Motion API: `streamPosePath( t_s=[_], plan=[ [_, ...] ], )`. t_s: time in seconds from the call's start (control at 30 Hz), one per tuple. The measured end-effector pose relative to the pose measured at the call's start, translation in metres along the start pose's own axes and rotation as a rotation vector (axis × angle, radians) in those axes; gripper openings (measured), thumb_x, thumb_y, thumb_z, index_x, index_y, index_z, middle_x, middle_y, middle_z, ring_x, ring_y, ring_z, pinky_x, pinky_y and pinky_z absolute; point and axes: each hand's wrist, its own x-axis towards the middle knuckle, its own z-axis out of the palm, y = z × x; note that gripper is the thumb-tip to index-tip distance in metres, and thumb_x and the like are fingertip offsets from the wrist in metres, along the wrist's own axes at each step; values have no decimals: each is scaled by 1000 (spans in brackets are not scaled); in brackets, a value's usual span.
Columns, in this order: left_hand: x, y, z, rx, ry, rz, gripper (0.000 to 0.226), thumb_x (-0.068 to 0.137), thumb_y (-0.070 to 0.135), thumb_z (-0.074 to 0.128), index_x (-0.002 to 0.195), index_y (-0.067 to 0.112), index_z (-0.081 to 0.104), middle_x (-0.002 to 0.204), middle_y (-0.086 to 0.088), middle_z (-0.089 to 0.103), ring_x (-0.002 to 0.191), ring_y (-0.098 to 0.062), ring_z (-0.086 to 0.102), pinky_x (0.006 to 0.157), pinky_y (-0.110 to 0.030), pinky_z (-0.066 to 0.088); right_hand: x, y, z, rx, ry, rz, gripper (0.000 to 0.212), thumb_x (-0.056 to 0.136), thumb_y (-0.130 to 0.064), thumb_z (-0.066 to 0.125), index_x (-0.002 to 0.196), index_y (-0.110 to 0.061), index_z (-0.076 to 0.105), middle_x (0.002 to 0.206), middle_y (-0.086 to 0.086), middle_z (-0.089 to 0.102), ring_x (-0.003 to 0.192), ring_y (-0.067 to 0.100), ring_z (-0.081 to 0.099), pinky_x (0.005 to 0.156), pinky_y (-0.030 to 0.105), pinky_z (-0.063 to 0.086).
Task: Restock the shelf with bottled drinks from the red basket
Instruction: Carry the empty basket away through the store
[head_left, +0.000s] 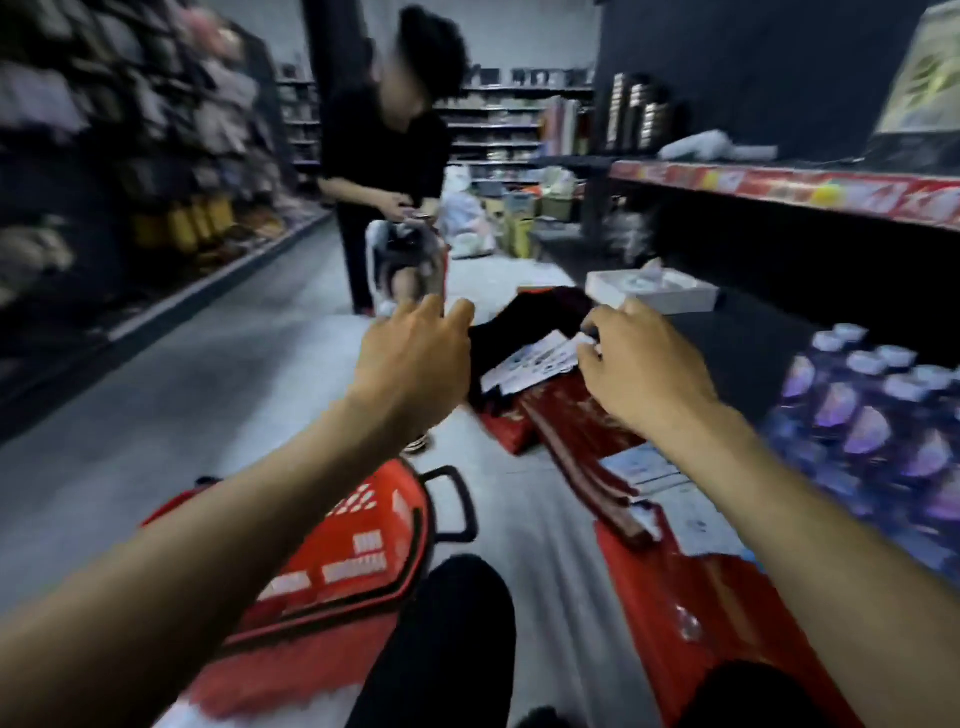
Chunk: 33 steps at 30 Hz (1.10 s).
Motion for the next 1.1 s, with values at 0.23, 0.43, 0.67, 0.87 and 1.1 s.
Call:
streamPosePath(
  t_s=[0.23,0.43,0.67,0.87,1.1],
  plan=[
    [-135,-130,-13,104,-104,-327,31,95,26,43,122,15,53,115,-16,61,104,-39,57,77,-46,49,-14,-121,69,166,-193,-175,30,94,-31,53,118,-15,59,121,17,54,111,40,56,88,47,51],
    [-205,-217,14,131,-236,-529,31,93,25,44,121,14,52,112,-17,61,97,-40,59,72,-44,50,-18,-185,130,236,-367,-211,32,91,-29,54,118,-15,61,115,19,57,109,41,58,92,47,51],
    [-252,-286,128,83,-533,-769,38,91,32,47,127,20,47,113,-17,57,98,-39,60,81,-49,54,1,-190,257,181,-530,-64,41,93,-35,49,128,-15,50,123,21,50,109,42,56,90,45,50],
    [-289,-333,235,187,-708,-1069,49,92,27,44,138,22,31,126,-24,43,117,-48,46,90,-60,43,37,-160,383,24,-930,145,82,95,-40,51,154,-14,1,148,35,28,130,49,42,107,48,37],
    [-287,-349,295,250,-884,-1229,75,94,22,55,152,40,11,140,-26,30,109,-54,51,90,-62,44,35,-157,442,42,-939,89,91,91,-1,47,153,-12,-20,137,40,22,67,41,53,73,40,41]
  ],
)
